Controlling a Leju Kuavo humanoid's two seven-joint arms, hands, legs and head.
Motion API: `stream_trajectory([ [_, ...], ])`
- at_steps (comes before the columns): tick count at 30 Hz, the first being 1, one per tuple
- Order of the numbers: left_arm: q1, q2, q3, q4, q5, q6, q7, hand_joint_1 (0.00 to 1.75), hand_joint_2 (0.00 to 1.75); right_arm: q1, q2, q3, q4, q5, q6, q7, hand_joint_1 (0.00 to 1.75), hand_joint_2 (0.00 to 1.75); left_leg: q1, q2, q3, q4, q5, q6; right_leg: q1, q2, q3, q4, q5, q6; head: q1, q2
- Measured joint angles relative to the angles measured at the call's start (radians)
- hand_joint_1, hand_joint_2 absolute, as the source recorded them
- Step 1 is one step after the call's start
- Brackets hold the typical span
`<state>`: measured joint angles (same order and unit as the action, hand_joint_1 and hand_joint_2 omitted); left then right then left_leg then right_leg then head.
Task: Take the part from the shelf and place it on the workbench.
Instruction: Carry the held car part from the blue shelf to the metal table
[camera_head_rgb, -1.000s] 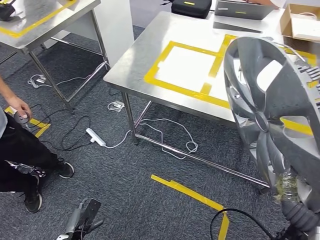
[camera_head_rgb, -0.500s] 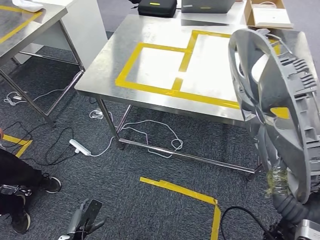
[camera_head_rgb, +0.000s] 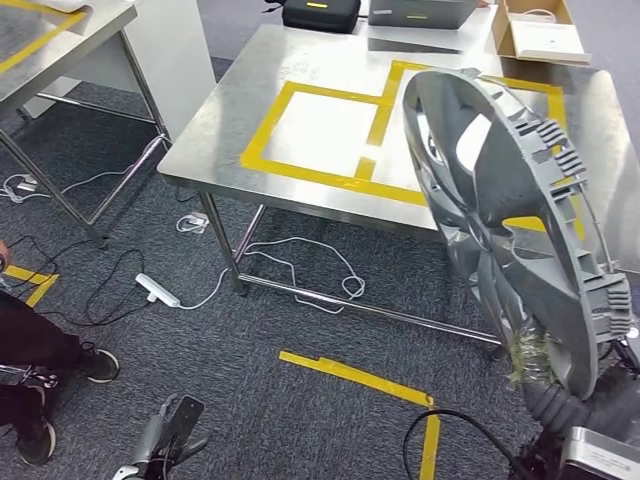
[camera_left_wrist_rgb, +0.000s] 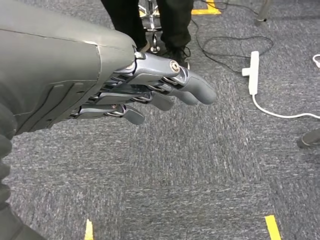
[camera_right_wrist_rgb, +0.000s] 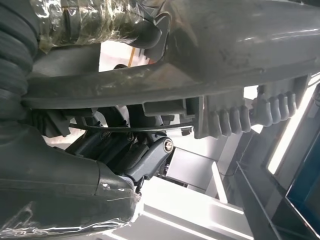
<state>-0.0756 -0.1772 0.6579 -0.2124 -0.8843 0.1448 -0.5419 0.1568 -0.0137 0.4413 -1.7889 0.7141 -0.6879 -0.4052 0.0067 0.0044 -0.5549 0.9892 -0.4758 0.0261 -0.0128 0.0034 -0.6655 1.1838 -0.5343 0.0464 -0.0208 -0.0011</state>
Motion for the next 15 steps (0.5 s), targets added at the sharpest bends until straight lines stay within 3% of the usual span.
stream_trajectory([
  [2,0.000,0.001,-0.004,0.000,0.000,-0.010,-0.002,0.00,1.75,-0.006,-0.001,0.004,0.004,-0.001,0.001,-0.001,1.75,1.75,-0.004,0.000,0.000,0.004,-0.003,-0.007,0.002,-0.007,0.073,-0.133,0.043,-0.005,0.000,0.000],
  [3,0.000,0.001,-0.006,0.000,-0.001,-0.015,-0.004,0.00,1.75,-0.009,-0.001,0.006,0.006,-0.001,0.001,-0.001,1.75,1.75,-0.006,0.000,-0.002,0.006,-0.003,-0.012,0.003,-0.009,0.092,-0.167,0.049,-0.009,-0.001,0.000],
  [7,0.000,0.005,-0.009,0.000,-0.003,-0.033,-0.014,0.00,1.75,-0.012,-0.003,0.010,0.015,-0.002,0.003,0.000,1.75,1.75,-0.006,0.001,-0.010,0.018,-0.012,-0.029,0.003,-0.004,0.096,-0.180,0.048,-0.031,-0.004,0.000],
  [9,0.001,0.008,-0.011,0.000,-0.003,-0.037,-0.018,0.00,1.75,-0.015,-0.003,0.013,0.018,-0.003,0.004,0.000,1.75,1.75,-0.003,0.000,-0.042,0.089,-0.057,-0.039,0.000,-0.005,0.099,-0.183,0.049,-0.045,-0.007,0.000],
  [11,0.003,0.009,-0.012,0.000,-0.003,-0.038,-0.019,0.00,1.75,-0.016,-0.003,0.016,0.021,-0.005,0.004,0.001,1.75,1.75,-0.001,-0.001,-0.105,0.224,-0.118,-0.045,0.001,-0.004,0.099,-0.182,0.048,-0.051,-0.009,0.000],
  [12,0.005,0.010,-0.013,0.000,-0.003,-0.038,-0.019,0.00,1.75,-0.016,-0.003,0.017,0.023,-0.006,0.005,0.001,1.75,1.75,0.000,-0.001,-0.131,0.277,-0.132,-0.046,0.002,-0.002,0.099,-0.182,0.048,-0.052,-0.009,0.000],
  [13,0.006,0.011,-0.013,0.000,-0.003,-0.038,-0.019,0.00,1.75,-0.016,-0.003,0.017,0.025,-0.007,0.005,0.002,1.75,1.75,0.000,-0.001,-0.144,0.299,-0.128,-0.045,0.003,0.000,0.100,-0.182,0.047,-0.053,-0.009,0.000],
  [14,0.007,0.012,-0.013,0.000,-0.003,-0.038,-0.020,0.00,1.75,-0.016,-0.003,0.017,0.027,-0.008,0.005,0.003,1.75,1.75,0.000,-0.001,-0.139,0.282,-0.104,-0.043,0.004,0.003,0.102,-0.182,0.047,-0.053,-0.009,0.000],
  [15,0.007,0.013,-0.013,0.000,-0.003,-0.038,-0.020,0.00,1.75,-0.016,-0.003,0.018,0.028,-0.009,0.005,0.004,1.75,1.75,-0.001,-0.001,-0.117,0.230,-0.066,-0.038,0.005,0.005,0.104,-0.182,0.046,-0.053,-0.009,0.000],
])
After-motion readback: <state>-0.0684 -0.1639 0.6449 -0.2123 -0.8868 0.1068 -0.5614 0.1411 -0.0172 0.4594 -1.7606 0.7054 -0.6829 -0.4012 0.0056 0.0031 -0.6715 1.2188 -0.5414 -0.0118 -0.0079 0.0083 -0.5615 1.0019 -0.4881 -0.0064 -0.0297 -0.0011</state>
